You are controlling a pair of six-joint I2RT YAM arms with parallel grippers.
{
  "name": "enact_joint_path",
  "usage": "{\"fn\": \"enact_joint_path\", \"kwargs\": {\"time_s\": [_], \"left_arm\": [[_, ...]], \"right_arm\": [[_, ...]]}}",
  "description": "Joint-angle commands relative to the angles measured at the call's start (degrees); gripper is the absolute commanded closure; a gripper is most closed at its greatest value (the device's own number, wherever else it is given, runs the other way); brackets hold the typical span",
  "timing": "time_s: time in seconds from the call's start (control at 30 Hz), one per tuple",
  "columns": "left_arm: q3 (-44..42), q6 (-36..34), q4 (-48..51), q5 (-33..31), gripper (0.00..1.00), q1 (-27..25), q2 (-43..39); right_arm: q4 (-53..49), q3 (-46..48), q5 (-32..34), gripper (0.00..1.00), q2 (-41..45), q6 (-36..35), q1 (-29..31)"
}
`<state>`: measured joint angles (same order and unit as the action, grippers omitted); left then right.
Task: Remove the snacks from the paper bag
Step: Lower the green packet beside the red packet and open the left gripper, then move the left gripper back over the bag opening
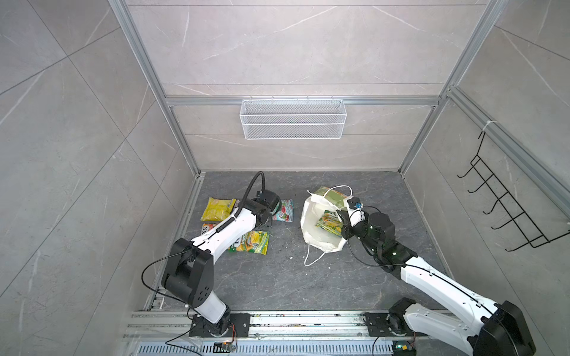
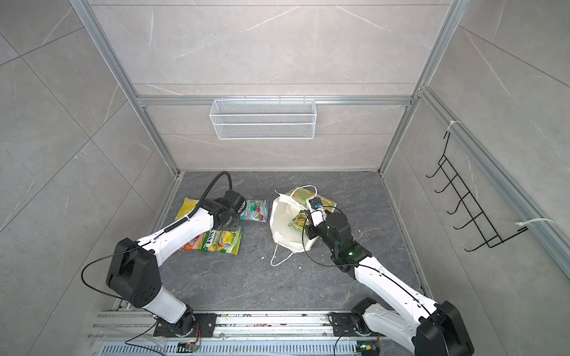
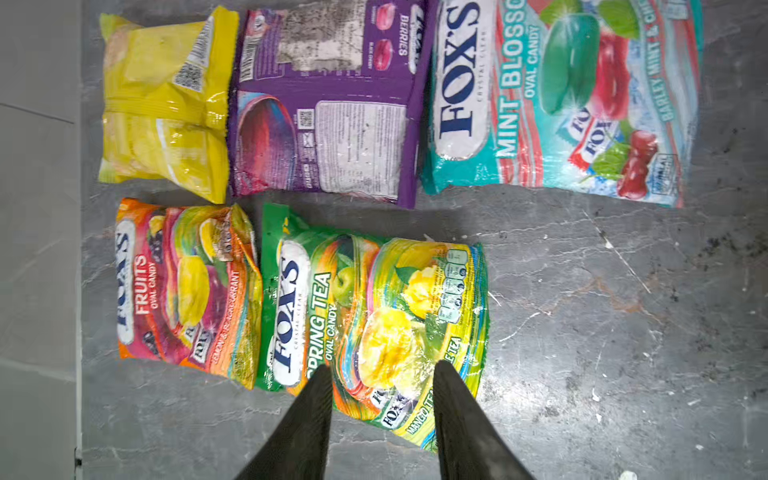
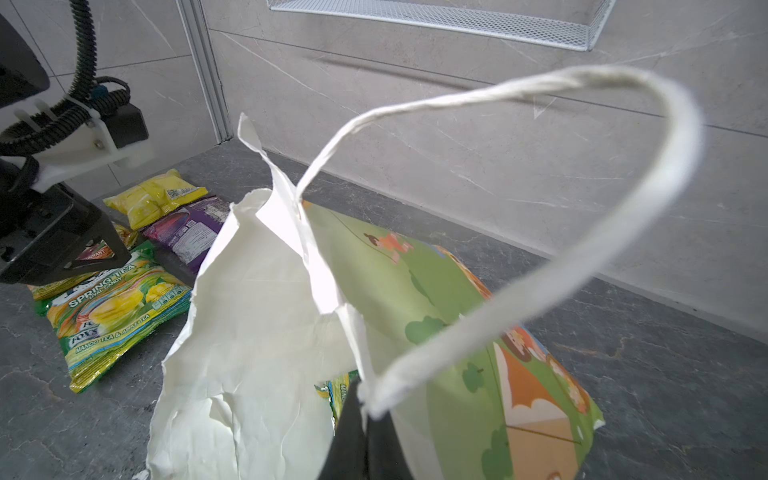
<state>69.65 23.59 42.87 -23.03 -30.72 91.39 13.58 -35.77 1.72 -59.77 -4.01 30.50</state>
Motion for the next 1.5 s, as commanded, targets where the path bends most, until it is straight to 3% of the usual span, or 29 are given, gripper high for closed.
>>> {"fn": "enact_joint_path", "kwargs": {"time_s": [0.0, 0.17, 0.4, 1.03, 1.27, 1.4, 1.47], "left_arm": [[-1.27, -2.23, -7.17, 5.07, 0.59, -0.11, -1.85], [-2.58, -3.69, -10.66, 11.62, 0.64, -0.59, 1.86], [-2.22, -3.49, -12.64, 12.20, 0.66, -1.93, 9.21], [-3.24, -2.83, -15.18, 0.11, 0.73, -0.79, 15.06], [-4.92, -6.39, -18.92, -1.09, 0.71, -2.80, 4.17], [-7.84, -15.97, -26.02, -2.16, 0.69, -7.32, -6.30], [-10.21, -20.37, -30.93, 0.72, 0.66, -8.80, -11.41]], "right_arm": [[1.12, 0.61, -0.15, 1.00, 0.79, 0.93, -0.27], [1.43, 0.70, -0.16, 1.00, 0.71, 1.02, -0.26], [1.71, 0.61, -0.38, 1.00, 0.26, 1.10, -0.27], [-0.95, -0.92, -1.71, 1.00, 1.98, 0.31, -0.24], [-3.64, -1.98, -2.83, 1.00, 1.85, -1.19, -0.22], [-3.59, -1.67, -3.18, 1.00, 2.11, -1.64, -0.27], [-3.48, -1.58, -3.98, 1.00, 2.37, -2.41, -0.24]]}}
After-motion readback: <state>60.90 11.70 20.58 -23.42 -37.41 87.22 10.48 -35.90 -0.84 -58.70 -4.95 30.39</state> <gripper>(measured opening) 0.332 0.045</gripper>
